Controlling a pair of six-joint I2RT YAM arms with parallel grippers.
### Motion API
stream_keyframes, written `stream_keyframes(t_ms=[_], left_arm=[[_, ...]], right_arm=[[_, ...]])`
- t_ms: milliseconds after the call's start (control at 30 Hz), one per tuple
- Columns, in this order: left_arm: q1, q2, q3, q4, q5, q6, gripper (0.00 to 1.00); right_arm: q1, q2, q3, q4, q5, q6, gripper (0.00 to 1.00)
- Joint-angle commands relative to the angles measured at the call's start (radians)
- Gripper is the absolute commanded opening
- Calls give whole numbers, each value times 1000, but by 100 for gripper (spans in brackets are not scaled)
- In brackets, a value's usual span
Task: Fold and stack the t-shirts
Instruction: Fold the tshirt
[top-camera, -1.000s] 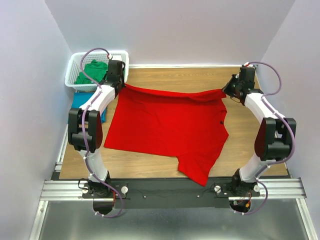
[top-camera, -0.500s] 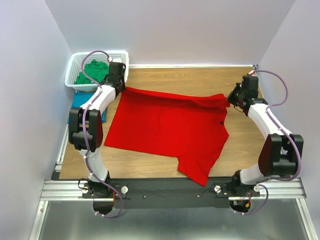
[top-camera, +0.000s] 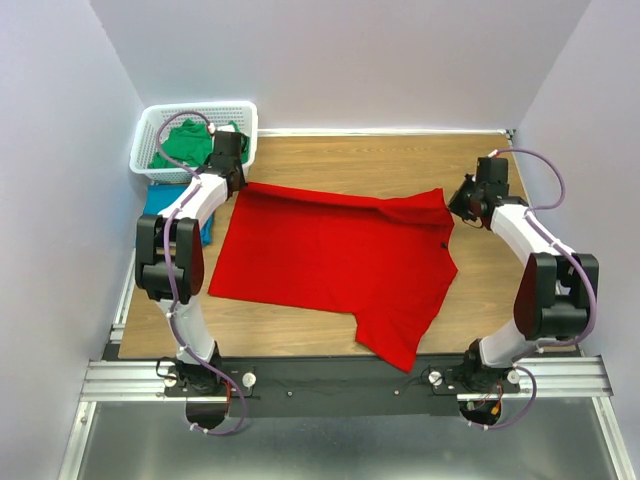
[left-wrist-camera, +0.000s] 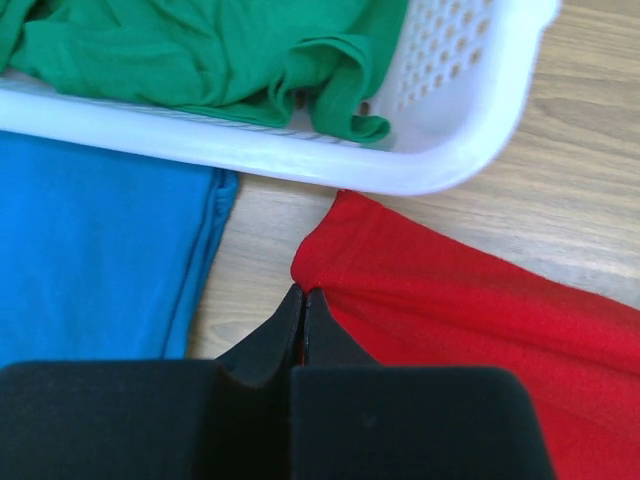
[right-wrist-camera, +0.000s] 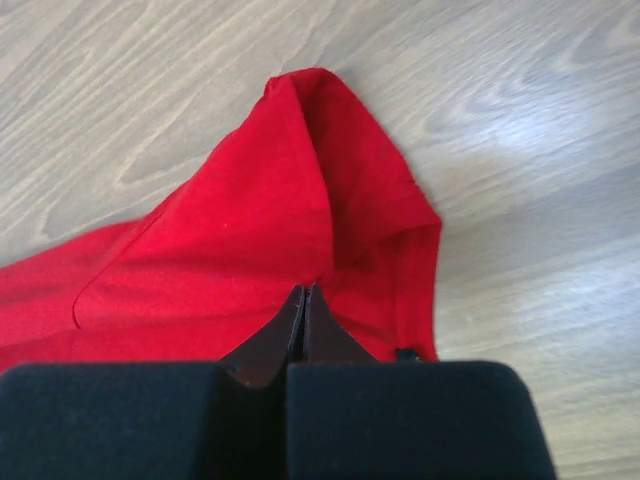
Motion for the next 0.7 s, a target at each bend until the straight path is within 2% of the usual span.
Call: stream_keyframes(t_ms=[0, 300, 667], left_arm=[[33, -53, -3, -17, -65, -21, 0], [31, -50, 26, -20, -36, -7, 0], [31, -48, -47, -27, -8, -24, 0]], right_arm=[[0, 35, 40, -14, -62, 26, 1], [0, 57, 89, -17, -105, 14, 1], [-2, -2, -1, -43, -73, -3, 1]])
